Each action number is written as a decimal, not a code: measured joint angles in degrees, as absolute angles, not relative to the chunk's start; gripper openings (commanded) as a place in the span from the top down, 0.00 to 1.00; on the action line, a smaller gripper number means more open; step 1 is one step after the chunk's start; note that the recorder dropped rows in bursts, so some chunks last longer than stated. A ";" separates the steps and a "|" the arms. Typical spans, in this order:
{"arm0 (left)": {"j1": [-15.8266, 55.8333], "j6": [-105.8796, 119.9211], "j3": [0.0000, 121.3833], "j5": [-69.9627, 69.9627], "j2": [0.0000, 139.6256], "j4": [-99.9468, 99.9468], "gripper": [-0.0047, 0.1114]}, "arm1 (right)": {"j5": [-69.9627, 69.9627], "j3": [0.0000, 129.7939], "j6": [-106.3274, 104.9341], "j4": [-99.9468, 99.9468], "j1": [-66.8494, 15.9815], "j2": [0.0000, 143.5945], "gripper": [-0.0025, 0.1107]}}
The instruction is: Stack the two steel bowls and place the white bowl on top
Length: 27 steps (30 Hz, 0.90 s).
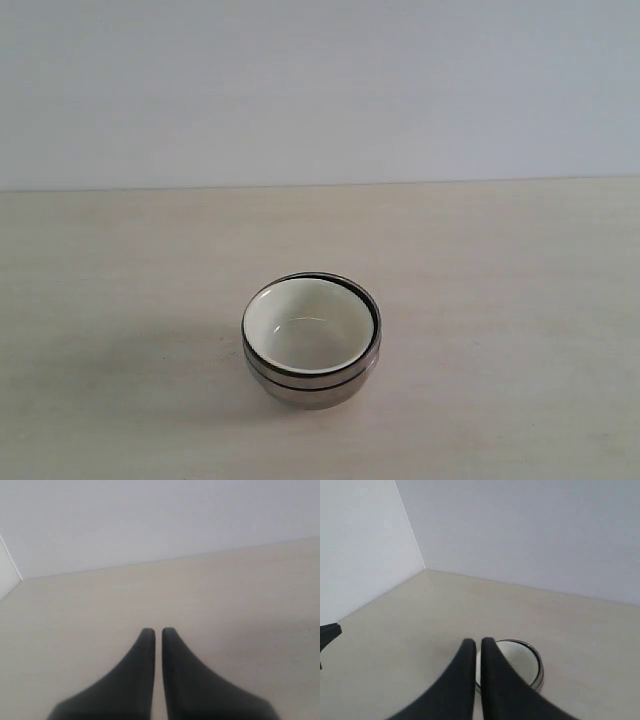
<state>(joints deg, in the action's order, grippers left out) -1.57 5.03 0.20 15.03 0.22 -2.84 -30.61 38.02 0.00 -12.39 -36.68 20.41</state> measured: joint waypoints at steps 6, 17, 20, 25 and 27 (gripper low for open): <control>-1.57 5.03 0.20 15.03 0.22 -2.84 0.93 | -19.11 25.70 3.90 -13.51 -21.62 18.97 0.98; -1.57 5.03 0.20 15.03 0.22 -2.84 0.93 | -9.70 0.45 1.56 -15.90 -8.46 0.68 0.98; -1.57 5.03 0.20 15.03 0.22 -2.84 0.93 | -11.02 0.25 0.00 -15.77 -8.09 0.42 0.98; -1.57 5.03 0.20 15.03 0.22 -2.84 0.93 | -11.65 0.25 -0.43 -12.15 -8.09 0.32 0.98; -1.57 5.03 0.20 15.03 0.22 -2.84 0.93 | -11.65 0.25 0.00 -11.91 -8.09 0.32 0.98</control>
